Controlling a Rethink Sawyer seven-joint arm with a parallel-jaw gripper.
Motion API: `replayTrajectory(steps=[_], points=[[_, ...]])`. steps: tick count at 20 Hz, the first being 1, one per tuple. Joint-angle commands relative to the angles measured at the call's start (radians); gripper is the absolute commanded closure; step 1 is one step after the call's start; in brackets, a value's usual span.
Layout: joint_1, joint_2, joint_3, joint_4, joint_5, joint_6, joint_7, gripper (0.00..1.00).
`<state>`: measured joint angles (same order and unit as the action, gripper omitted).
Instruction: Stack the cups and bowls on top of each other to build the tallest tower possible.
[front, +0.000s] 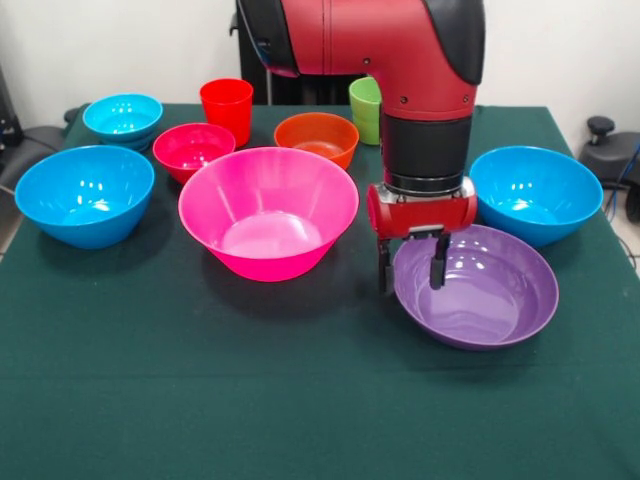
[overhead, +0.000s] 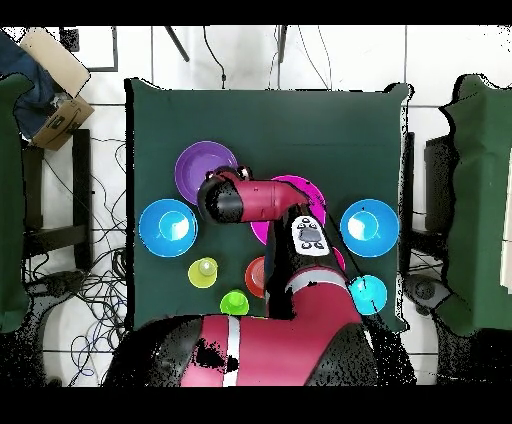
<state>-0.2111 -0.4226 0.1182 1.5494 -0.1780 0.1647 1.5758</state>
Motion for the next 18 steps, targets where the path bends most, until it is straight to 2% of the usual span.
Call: replayTrajectory(steps=[1, 5, 18], points=[[-0.008, 0.032, 0.072, 0.051, -0.065, -0.016, 0.071, 0.00], [-0.032, 0.035, 0.099, 0.060, -0.067, -0.015, 0.060, 0.00], [-0.036, 0.045, 0.100, 0.058, -0.079, -0.034, 0.053, 0.00]])
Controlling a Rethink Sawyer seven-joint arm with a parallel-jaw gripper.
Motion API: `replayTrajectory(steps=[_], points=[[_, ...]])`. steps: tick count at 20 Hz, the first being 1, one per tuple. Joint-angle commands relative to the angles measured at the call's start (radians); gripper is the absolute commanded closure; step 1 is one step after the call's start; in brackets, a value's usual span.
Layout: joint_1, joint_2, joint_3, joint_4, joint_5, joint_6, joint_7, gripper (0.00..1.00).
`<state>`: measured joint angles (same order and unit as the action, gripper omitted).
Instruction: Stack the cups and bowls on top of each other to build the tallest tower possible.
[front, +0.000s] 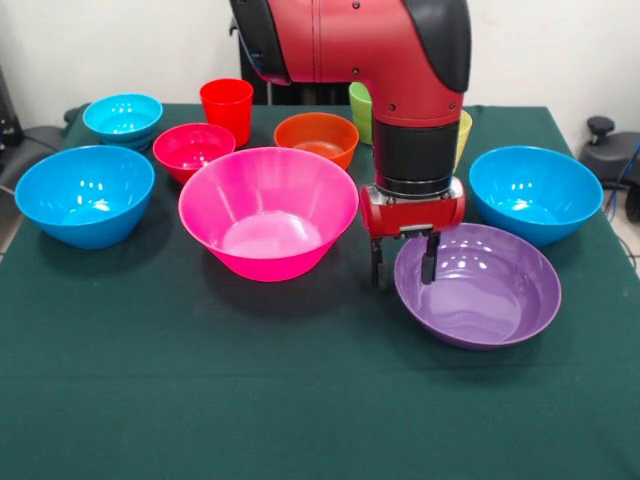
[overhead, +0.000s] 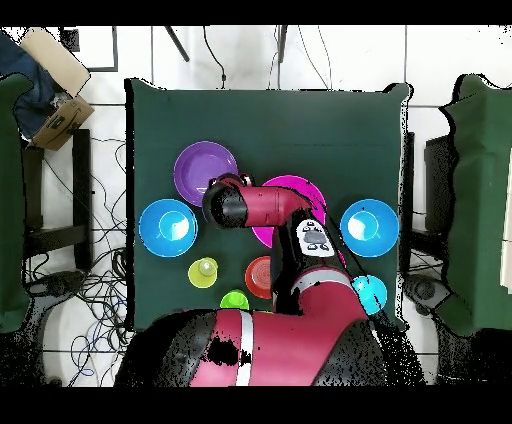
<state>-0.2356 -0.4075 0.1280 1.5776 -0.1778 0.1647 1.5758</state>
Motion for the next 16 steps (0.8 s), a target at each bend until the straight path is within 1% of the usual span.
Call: replayTrajectory(steps=[1, 3, 6, 13, 16], points=[[-0.010, 0.033, 0.088, 0.028, -0.082, -0.039, 0.054, 0.00], [0.005, 0.043, 0.068, 0.021, -0.086, -0.054, 0.064, 0.00], [0.048, 0.075, 0.021, -0.013, -0.086, -0.070, 0.084, 0.00], [0.066, 0.090, 0.003, -0.025, -0.087, -0.098, 0.088, 0.00], [0.064, 0.084, 0.005, -0.023, -0.079, -0.085, 0.086, 0.00]])
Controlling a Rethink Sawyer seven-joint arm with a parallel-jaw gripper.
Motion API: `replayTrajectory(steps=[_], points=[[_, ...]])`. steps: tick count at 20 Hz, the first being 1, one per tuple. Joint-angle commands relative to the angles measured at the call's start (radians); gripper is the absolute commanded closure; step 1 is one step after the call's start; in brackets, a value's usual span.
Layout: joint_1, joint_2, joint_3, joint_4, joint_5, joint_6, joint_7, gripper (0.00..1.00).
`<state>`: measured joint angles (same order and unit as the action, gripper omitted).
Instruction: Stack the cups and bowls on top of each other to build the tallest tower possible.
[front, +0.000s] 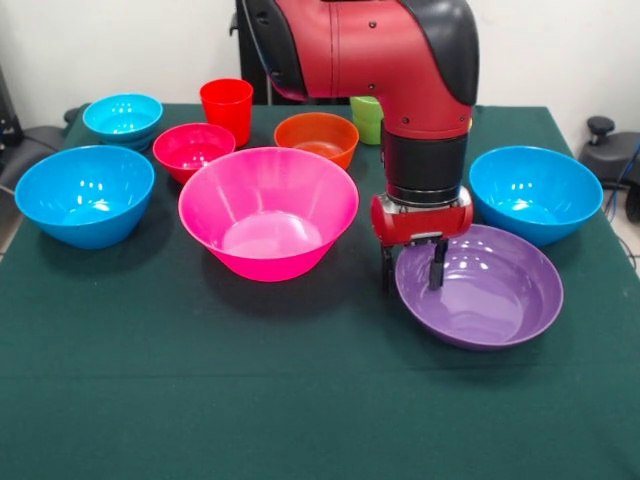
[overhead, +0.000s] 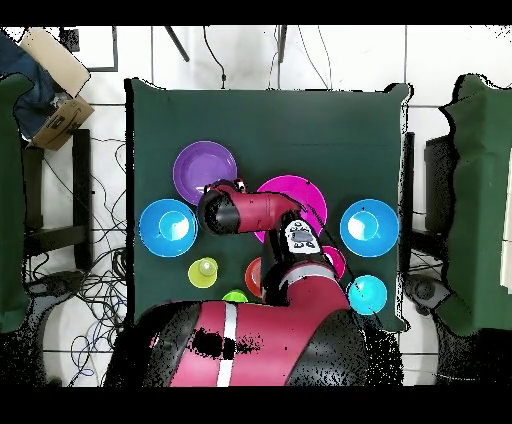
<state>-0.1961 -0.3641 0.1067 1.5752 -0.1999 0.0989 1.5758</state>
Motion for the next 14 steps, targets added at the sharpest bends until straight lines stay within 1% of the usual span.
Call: replayTrajectory(steps=[1, 7, 14], points=[[0.029, 0.039, 0.023, -0.027, -0.050, -0.001, 0.084, 0.00], [0.038, 0.037, 0.015, -0.042, -0.023, 0.036, 0.092, 0.00], [0.037, 0.036, 0.015, -0.036, -0.023, 0.023, 0.096, 0.00]])
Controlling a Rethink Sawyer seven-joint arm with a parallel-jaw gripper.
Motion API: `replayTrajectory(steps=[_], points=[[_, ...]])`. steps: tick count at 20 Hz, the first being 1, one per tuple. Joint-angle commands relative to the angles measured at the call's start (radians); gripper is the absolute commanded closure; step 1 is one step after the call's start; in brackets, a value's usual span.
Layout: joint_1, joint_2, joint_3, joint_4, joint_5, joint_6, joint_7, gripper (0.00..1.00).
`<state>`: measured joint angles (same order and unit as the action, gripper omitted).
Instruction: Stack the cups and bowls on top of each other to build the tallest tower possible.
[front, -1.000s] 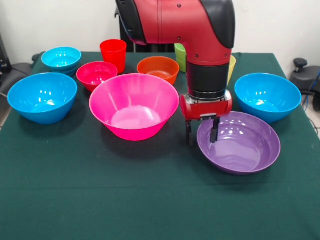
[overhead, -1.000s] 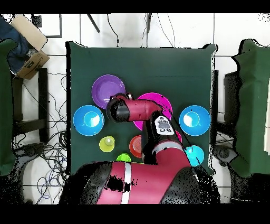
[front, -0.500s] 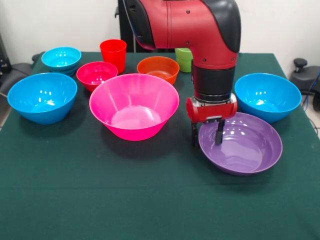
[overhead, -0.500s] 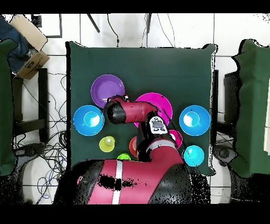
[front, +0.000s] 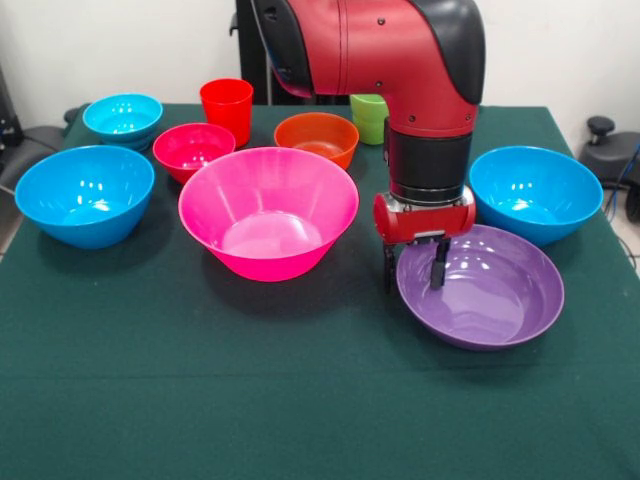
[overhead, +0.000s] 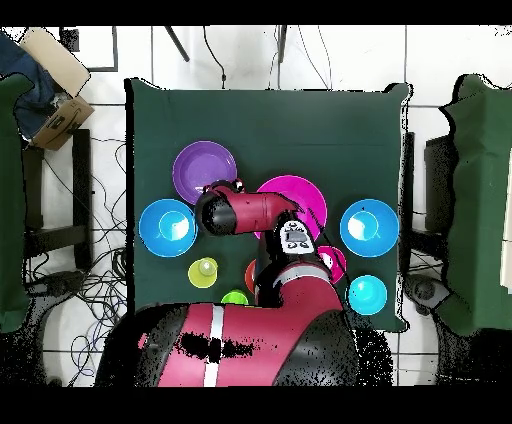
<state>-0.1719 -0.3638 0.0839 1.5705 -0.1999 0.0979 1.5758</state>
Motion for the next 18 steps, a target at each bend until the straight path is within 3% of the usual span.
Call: replayTrajectory(steps=[1, 18], points=[[0.012, 0.035, 0.039, -0.030, -0.022, 0.024, 0.098, 0.00], [0.014, 0.037, 0.037, -0.033, -0.001, 0.016, 0.122, 0.00]])
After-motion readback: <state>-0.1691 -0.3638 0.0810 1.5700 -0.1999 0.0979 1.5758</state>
